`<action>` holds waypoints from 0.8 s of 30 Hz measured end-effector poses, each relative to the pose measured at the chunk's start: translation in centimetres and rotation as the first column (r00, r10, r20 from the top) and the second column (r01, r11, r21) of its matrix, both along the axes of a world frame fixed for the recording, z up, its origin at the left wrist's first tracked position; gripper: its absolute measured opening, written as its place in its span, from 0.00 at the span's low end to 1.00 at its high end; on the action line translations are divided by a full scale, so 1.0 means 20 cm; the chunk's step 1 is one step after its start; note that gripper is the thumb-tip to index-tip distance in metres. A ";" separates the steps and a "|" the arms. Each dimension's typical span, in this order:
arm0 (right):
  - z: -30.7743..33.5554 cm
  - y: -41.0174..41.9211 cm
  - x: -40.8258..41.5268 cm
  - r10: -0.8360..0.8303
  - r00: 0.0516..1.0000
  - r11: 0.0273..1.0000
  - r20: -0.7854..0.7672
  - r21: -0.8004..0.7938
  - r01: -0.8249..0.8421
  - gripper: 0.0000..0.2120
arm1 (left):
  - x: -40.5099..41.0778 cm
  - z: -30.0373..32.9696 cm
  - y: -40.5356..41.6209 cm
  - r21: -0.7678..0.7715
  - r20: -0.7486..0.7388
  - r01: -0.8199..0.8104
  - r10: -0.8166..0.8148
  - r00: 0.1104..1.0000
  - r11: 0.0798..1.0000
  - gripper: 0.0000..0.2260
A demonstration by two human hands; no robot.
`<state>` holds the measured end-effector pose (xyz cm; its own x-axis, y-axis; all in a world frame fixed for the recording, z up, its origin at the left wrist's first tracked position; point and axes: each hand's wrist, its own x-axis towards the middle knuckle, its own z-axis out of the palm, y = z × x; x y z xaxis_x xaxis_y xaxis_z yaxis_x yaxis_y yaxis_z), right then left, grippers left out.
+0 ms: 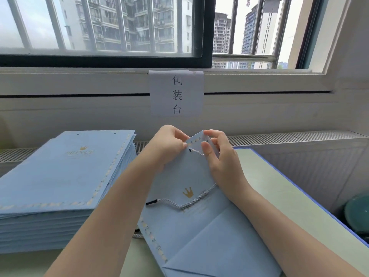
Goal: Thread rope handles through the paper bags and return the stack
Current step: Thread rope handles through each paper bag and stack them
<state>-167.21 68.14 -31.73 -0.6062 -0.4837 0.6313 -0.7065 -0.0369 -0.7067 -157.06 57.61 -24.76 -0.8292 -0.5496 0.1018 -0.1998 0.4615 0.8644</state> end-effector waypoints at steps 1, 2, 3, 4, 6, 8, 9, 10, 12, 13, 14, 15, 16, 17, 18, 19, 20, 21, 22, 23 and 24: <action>0.00 0.00 0.00 0.007 1.000 1.000 0.010 -0.030 -0.007 0.13 | 0.00 0.00 0.00 -0.018 -0.010 -0.010 0.010 1.000 1.000 0.12; 0.01 0.01 0.00 0.016 1.000 0.999 0.013 -0.049 -0.016 0.10 | 0.00 0.00 0.00 -0.045 -0.019 -0.020 0.020 1.000 0.999 0.13; 0.02 0.01 0.00 0.023 1.000 0.998 0.002 -0.051 -0.023 0.08 | 0.00 0.01 0.00 -0.077 -0.026 -0.032 0.030 0.999 0.997 0.13; 0.02 0.02 0.01 0.035 0.999 0.999 -0.020 -0.039 -0.036 0.07 | 0.00 0.01 0.00 -0.103 -0.027 -0.038 0.035 0.999 0.994 0.13; 0.02 0.02 0.01 0.043 0.994 0.999 -0.102 0.011 -0.042 0.05 | 0.00 0.02 0.00 -0.128 -0.015 -0.040 0.038 0.999 0.991 0.13; 0.01 0.01 0.01 -0.003 0.981 0.999 -0.195 0.052 0.013 0.06 | 0.01 0.03 0.00 -0.137 0.010 -0.045 0.047 0.999 0.989 0.13; 0.00 0.00 0.01 -0.029 0.978 0.998 -0.205 0.054 0.041 0.06 | 0.01 0.03 0.00 -0.139 0.024 -0.042 0.046 0.999 0.989 0.14; 0.01 0.00 0.01 -0.049 0.979 0.997 -0.198 0.049 0.060 0.07 | 0.02 0.04 -0.01 -0.129 0.035 -0.033 0.037 0.999 0.991 0.17; 0.02 0.00 0.02 -0.080 0.980 0.996 -0.181 0.028 0.086 0.09 | 0.04 0.06 -0.04 -0.081 0.048 -0.010 0.014 0.999 0.997 0.20; 0.03 0.01 0.03 -0.094 0.978 0.995 -0.186 0.013 0.098 0.09 | 0.05 0.07 -0.05 -0.053 0.054 0.006 -0.003 0.999 0.999 0.20; 0.04 0.01 0.04 -0.110 0.973 0.994 -0.202 -0.004 0.111 0.10 | 0.07 0.08 -0.06 -0.023 0.062 0.028 -0.026 0.998 0.999 0.19; 0.05 0.01 0.04 -0.127 0.967 0.992 -0.220 -0.019 0.126 0.10 | 0.09 0.09 -0.07 0.011 0.066 0.056 -0.057 0.996 0.998 0.18; 0.05 0.01 0.05 -0.138 0.962 0.990 -0.235 -0.028 0.135 0.10 | 0.10 0.09 -0.08 0.046 0.059 0.086 -0.088 0.994 0.995 0.17; 0.05 0.01 0.05 -0.143 0.960 0.990 -0.240 -0.033 0.139 0.11 | 0.12 0.09 -0.09 0.078 0.041 0.110 -0.114 0.993 0.991 0.14; 0.05 0.01 0.05 -0.140 0.962 0.990 -0.233 -0.038 0.135 0.11 | 0.13 0.10 -0.09 0.111 0.020 0.130 -0.133 0.991 0.985 0.11; 0.05 0.02 0.05 -0.135 0.966 0.991 -0.221 -0.043 0.129 0.11 | 0.14 0.10 -0.10 0.144 0.004 0.145 -0.147 0.989 0.979 0.09; 0.06 0.02 0.05 -0.131 0.969 0.991 -0.209 -0.054 0.122 0.11 | 0.14 0.11 -0.10 0.181 -0.005 0.156 -0.158 0.987 0.971 0.07; 0.06 0.02 0.05 -0.130 0.970 0.991 -0.205 -0.068 0.118 0.10 | 0.14 0.11 -0.11 0.226 -0.009 0.163 -0.165 0.986 0.961 0.07; 0.06 0.02 0.05 -0.130 0.969 0.990 -0.209 -0.084 0.115 0.10 | 0.14 0.11 -0.12 0.276 -0.010 0.169 -0.173 0.985 0.946 0.07; 0.06 0.02 0.06 -0.130 0.967 0.989 -0.221 -0.099 0.110 0.10 | 0.13 0.11 -0.12 0.325 -0.009 0.178 -0.185 0.983 0.929 0.07; 0.06 0.02 0.06 -0.124 0.964 0.989 -0.234 -0.111 0.100 0.09 | 0.13 0.11 -0.13 0.363 -0.006 0.188 -0.199 0.980 0.913 0.08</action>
